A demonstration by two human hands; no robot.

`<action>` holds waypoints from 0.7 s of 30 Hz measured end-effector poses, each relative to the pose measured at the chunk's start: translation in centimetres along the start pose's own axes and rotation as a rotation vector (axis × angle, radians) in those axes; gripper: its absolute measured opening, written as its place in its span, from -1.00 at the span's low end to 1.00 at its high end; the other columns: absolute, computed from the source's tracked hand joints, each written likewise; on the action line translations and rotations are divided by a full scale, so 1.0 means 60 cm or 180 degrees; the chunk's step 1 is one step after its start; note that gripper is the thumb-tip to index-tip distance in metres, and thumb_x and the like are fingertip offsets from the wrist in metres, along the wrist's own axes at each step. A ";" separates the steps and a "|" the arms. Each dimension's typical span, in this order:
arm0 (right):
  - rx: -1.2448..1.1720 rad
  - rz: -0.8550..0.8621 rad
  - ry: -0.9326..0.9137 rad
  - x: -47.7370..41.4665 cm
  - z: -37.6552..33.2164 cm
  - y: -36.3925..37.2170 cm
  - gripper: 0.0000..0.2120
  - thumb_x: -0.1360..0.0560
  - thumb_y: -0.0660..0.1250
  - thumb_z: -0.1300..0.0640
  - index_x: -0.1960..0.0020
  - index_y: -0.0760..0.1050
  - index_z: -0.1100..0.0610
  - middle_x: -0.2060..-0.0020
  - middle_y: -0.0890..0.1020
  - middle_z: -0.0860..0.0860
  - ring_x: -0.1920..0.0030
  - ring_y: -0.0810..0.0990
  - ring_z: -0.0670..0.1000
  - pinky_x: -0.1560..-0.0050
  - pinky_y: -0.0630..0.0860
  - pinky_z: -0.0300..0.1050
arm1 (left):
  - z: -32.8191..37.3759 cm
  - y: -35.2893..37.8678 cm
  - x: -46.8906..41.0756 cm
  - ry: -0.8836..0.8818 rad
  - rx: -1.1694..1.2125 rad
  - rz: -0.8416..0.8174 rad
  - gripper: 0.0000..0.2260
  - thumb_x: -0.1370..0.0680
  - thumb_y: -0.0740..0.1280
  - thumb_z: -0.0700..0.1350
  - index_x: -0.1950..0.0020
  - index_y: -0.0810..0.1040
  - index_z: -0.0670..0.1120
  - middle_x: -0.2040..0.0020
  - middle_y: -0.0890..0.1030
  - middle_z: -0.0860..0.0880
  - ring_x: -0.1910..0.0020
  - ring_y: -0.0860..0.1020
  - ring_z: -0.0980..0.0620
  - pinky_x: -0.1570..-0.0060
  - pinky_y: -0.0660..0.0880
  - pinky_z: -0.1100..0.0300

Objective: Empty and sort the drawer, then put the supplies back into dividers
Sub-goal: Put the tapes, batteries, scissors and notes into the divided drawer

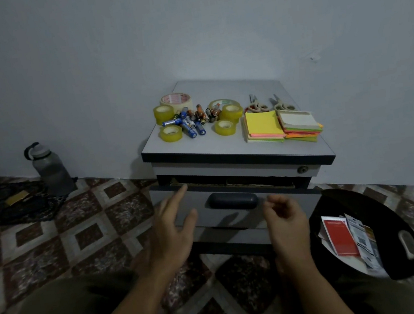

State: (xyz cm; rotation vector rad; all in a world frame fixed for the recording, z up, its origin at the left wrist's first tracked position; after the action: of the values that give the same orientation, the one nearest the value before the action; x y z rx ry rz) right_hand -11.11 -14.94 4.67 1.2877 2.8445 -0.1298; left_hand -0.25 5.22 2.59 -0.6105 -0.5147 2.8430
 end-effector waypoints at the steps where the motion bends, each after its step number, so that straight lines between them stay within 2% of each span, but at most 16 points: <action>1: 0.0277 0.0055 -0.0288 -0.008 -0.004 -0.010 -0.79 -0.51 0.37 0.18 -0.07 0.54 -0.09 -0.04 0.61 -0.07 -0.10 0.59 0.02 -0.16 0.57 0.12 | 0.004 -0.008 -0.010 0.0154 -0.0192 0.0070 -0.57 -0.59 0.32 0.06 -0.46 0.39 0.19 -0.36 0.45 0.13 -0.38 0.38 0.08 -0.31 0.37 0.19; 3: 0.0969 0.0103 -0.0766 -0.027 -0.016 -0.029 -0.71 -0.47 0.37 0.15 -0.12 0.52 -0.15 -0.12 0.54 -0.12 -0.24 0.46 0.01 -0.22 0.46 0.14 | 0.000 -0.022 -0.034 0.0282 -0.0598 0.0142 -0.48 -0.51 0.24 0.20 -0.45 0.46 0.09 -0.41 0.46 0.05 -0.44 0.34 -0.03 -0.40 0.30 -0.01; 5: 0.1633 0.0098 -0.0934 -0.051 -0.029 -0.045 -0.66 -0.46 0.38 0.12 -0.21 0.51 -0.12 -0.18 0.51 -0.08 -0.33 0.34 0.03 -0.34 0.28 0.18 | -0.007 -0.036 -0.062 -0.0018 -0.0938 -0.0002 -0.40 -0.46 0.15 0.30 -0.45 0.45 0.11 -0.47 0.42 0.02 -0.50 0.23 -0.11 -0.49 0.17 -0.11; 7: 0.2155 -0.0117 -0.0743 -0.069 -0.039 -0.056 -0.59 -0.45 0.33 0.00 -0.30 0.48 -0.13 -0.25 0.49 -0.03 -0.39 0.29 0.07 -0.41 0.14 0.18 | -0.023 -0.047 -0.088 -0.0402 -0.1173 -0.0330 -0.41 -0.48 0.17 0.31 -0.48 0.42 0.15 -0.51 0.37 -0.01 -0.53 0.18 -0.13 -0.51 0.11 -0.11; 9: 0.2516 -0.0406 -0.0466 -0.078 -0.038 -0.064 -0.50 -0.43 0.28 -0.08 -0.38 0.42 -0.16 -0.36 0.43 -0.02 -0.46 0.20 0.09 -0.42 0.09 0.20 | -0.038 -0.054 -0.101 -0.0597 -0.1116 -0.0618 -0.49 -0.54 0.26 0.24 -0.48 0.41 0.14 -0.49 0.37 -0.05 -0.50 0.25 -0.14 -0.50 0.17 -0.07; 13: 0.2883 -0.0657 -0.0344 -0.076 -0.035 -0.072 -0.50 -0.48 0.36 -0.03 -0.40 0.38 -0.22 -0.45 0.34 -0.05 -0.49 0.09 0.07 -0.39 0.09 0.22 | -0.040 -0.065 -0.107 -0.0584 -0.1040 -0.0811 -0.64 -0.62 0.32 0.04 -0.42 0.49 0.08 -0.36 0.43 -0.07 -0.39 0.39 -0.12 -0.42 0.30 -0.02; 16: 0.2856 -0.0756 -0.0297 -0.063 -0.041 -0.083 -0.54 -0.50 0.35 -0.04 -0.38 0.40 -0.22 -0.43 0.35 -0.05 -0.49 0.09 0.09 -0.40 0.10 0.24 | -0.027 -0.073 -0.097 -0.0601 -0.1209 -0.0816 -0.69 -0.62 0.31 0.02 -0.37 0.53 0.07 -0.31 0.45 -0.08 -0.35 0.40 -0.10 -0.38 0.33 0.02; 18: 0.2827 -0.0853 -0.0307 -0.051 -0.041 -0.097 -0.58 -0.50 0.35 -0.04 -0.35 0.43 -0.22 -0.36 0.40 -0.06 -0.46 0.13 0.11 -0.40 0.16 0.23 | -0.018 -0.083 -0.077 -0.0496 -0.1247 -0.0782 -0.75 -0.62 0.32 0.02 -0.29 0.59 0.05 -0.22 0.48 -0.06 -0.26 0.45 -0.07 -0.28 0.38 0.07; 21: 0.2622 -0.1014 -0.0297 -0.029 -0.040 -0.124 -0.69 -0.49 0.35 -0.07 -0.21 0.50 -0.31 -0.14 0.47 -0.19 -0.37 0.30 0.09 -0.29 0.30 0.05 | -0.008 -0.105 -0.042 -0.0383 -0.1114 -0.0688 -0.91 -0.60 0.35 -0.01 -0.04 0.64 0.13 -0.07 0.56 0.00 -0.08 0.53 0.02 -0.07 0.45 0.10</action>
State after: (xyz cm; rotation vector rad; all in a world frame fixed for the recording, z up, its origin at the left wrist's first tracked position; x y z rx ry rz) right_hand -15.51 -20.91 7.68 0.7957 2.9633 -1.4331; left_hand 2.90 10.57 5.43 -0.4073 -1.0457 2.6122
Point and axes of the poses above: each hand's wrist, its own x-axis away from the middle knuckle, its own y-axis out of the palm, z = x × y, the point moved 2 cm from there along -x, towards the middle knuckle
